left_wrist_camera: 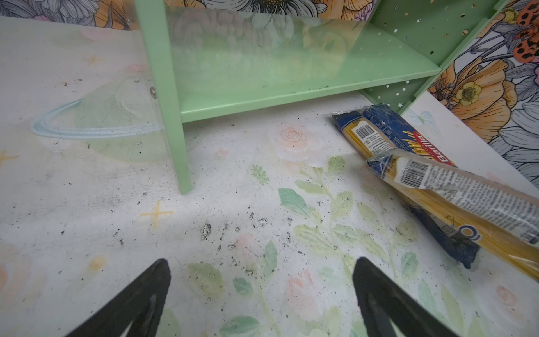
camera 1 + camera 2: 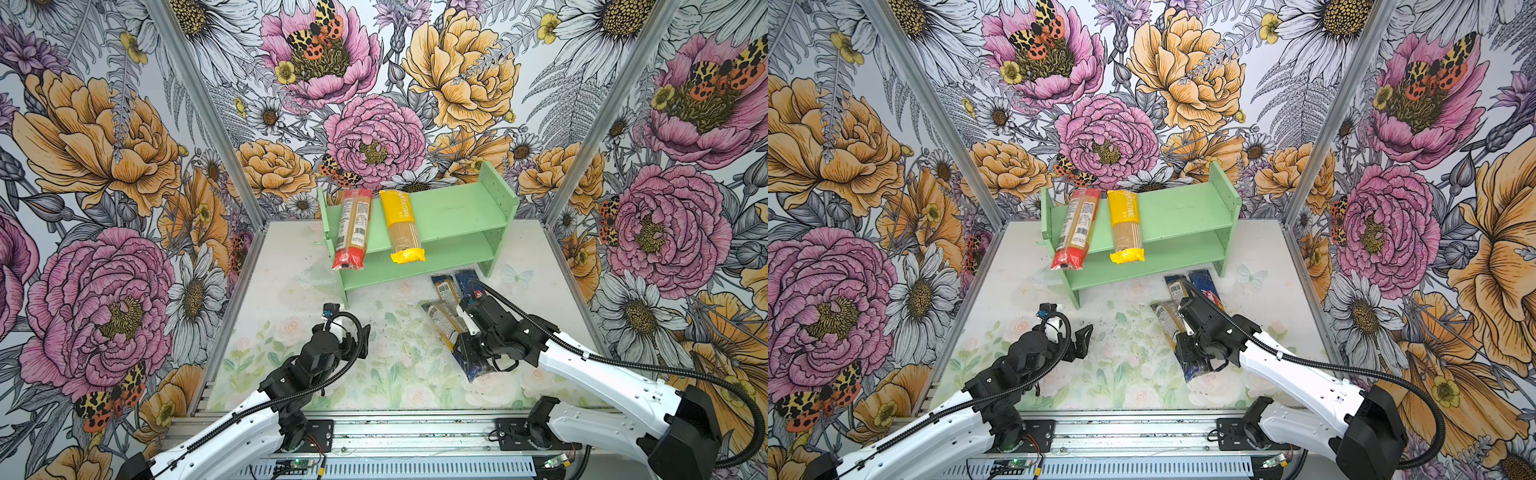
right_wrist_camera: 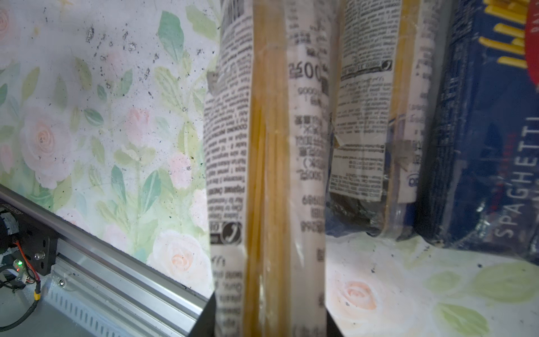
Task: Place and organize the pasta boxes and bags onto the shelf
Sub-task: 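Close the right gripper on the white-labelled pack and lift it, then carry the white-labelled pack upright to the shelf with the right gripper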
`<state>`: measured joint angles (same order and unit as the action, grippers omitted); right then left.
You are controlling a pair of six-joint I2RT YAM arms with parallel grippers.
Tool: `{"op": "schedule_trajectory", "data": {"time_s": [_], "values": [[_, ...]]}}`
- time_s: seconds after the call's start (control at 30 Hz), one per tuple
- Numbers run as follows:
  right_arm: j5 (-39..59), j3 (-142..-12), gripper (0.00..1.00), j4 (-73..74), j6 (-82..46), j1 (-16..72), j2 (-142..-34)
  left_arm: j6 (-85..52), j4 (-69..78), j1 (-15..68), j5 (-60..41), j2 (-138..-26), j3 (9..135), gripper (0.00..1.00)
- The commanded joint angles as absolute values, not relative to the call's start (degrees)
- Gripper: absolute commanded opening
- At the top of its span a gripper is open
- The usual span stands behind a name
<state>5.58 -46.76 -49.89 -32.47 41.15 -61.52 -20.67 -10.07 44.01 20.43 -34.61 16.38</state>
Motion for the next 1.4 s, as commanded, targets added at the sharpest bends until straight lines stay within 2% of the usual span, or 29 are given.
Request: {"op": "schedule_trajectory", "data": {"time_s": [0.0, 0.2, 0.83, 1.37], "values": [[5.16, -52.21, 0.0, -50.47, -30.37, 40.27, -58.17, -20.48, -8.66, 43.45, 19.34, -34.53, 15.72, 0.99], [4.98, -57.98, 0.0, -56.97, -28.68, 38.98, -57.09, -20.52, -8.62, 43.36, 19.34, -34.49, 15.65, 0.99], [-5.75, -80.76, 0.0, -81.99, -25.61, 37.07, -56.22, -20.39, -8.31, 43.33, 19.08, -34.57, 15.62, 0.99], [-8.85, -100.81, 0.0, -88.11, -20.69, 35.08, -63.45, -20.3, -8.53, 43.39, 18.9, -33.62, 15.35, 0.99]]}}
